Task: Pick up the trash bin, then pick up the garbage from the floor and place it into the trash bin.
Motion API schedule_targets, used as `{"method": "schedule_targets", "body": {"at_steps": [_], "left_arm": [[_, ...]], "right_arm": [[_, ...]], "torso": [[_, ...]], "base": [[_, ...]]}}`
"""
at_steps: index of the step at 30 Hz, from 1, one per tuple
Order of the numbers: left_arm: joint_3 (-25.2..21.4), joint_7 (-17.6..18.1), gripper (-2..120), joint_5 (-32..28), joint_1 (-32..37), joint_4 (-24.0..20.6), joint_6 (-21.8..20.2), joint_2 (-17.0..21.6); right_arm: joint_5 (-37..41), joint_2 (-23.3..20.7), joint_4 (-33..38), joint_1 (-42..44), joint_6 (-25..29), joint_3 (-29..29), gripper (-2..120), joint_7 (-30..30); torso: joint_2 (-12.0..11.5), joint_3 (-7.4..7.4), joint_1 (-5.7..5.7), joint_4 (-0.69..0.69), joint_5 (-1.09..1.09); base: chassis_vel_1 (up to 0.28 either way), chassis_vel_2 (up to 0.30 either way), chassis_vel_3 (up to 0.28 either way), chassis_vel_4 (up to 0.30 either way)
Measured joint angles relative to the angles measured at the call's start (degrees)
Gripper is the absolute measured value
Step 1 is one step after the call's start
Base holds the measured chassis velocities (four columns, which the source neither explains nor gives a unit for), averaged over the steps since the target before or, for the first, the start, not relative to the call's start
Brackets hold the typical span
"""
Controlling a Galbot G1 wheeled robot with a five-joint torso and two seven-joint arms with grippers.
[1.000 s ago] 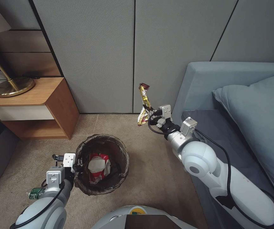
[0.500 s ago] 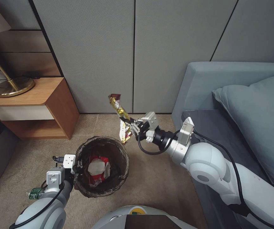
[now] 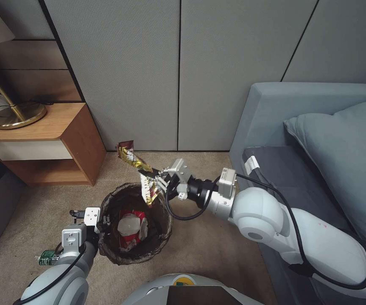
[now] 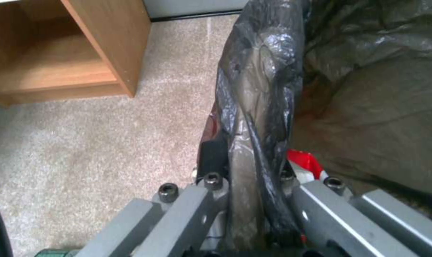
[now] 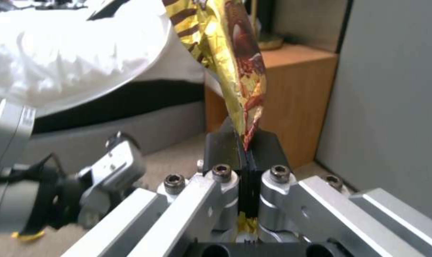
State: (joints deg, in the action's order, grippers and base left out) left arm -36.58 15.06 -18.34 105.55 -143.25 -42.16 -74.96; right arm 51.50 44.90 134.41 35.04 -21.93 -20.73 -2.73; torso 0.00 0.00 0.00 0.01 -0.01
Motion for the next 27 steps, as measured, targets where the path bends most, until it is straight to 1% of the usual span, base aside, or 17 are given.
{"method": "schedule_targets", "body": {"at_steps": [6,15,18,19,20,23,24,27], "left_arm": [[-0.1,0.2,3,-0.3,0.2,0.0,0.0,0.0],[-0.1,0.3,3,-0.4,0.2,0.0,0.0,-0.1],[-0.1,0.4,3,-0.5,0.1,0.0,0.0,-0.1],[-0.1,0.5,3,-0.6,0.0,0.0,0.0,0.0],[-0.1,0.6,3,-0.6,-0.1,0.0,0.0,0.0],[-0.1,0.6,3,-0.6,-0.3,0.0,0.0,0.1],[-0.1,0.6,3,-0.7,-0.4,0.0,0.0,0.1],[-0.1,0.6,3,-0.7,-0.4,0.0,0.0,0.2]], "right_arm": [[-0.2,0.0,-0.5,-0.4,-1.4,-3.4,0,-0.8],[-0.2,-0.1,-0.4,-0.2,-1.6,-3.6,0,-1.1],[-0.4,-1.0,0.5,0.5,-2.8,-4.7,0,-1.7],[-0.3,-1.9,0.9,1.3,-4.1,-6.0,0,-2.0],[-0.4,-2.1,1.2,1.4,-4.3,-6.4,0,-2.2],[-0.4,-2.3,1.4,1.4,-4.6,-7.4,0,-2.2],[-0.3,-2.3,1.4,1.4,-4.7,-7.8,0,-2.2],[-0.3,-2.3,1.3,1.4,-4.8,-8.4,0,-2.2]], "torso": [[0.0,0.0,0.0,-0.01,0.0],[0.0,0.0,0.0,-0.01,0.0],[0.0,0.0,0.0,0.03,0.01],[0.0,0.0,0.0,-0.03,0.0],[0.0,0.0,0.0,-0.02,0.01],[0.0,0.0,0.0,-0.03,0.01],[0.0,0.0,0.0,0.0,0.01],[0.0,0.0,0.0,0.01,0.01]], "base": [[0.0,0.0,0.0,0.0],[0.0,0.0,0.0,0.0],[0.0,0.0,0.0,0.0],[0.0,0.0,0.0,0.0],[0.0,0.0,0.0,0.0],[0.0,0.0,0.0,0.0],[0.0,0.0,0.0,0.0],[0.0,0.0,0.0,0.0]]}}
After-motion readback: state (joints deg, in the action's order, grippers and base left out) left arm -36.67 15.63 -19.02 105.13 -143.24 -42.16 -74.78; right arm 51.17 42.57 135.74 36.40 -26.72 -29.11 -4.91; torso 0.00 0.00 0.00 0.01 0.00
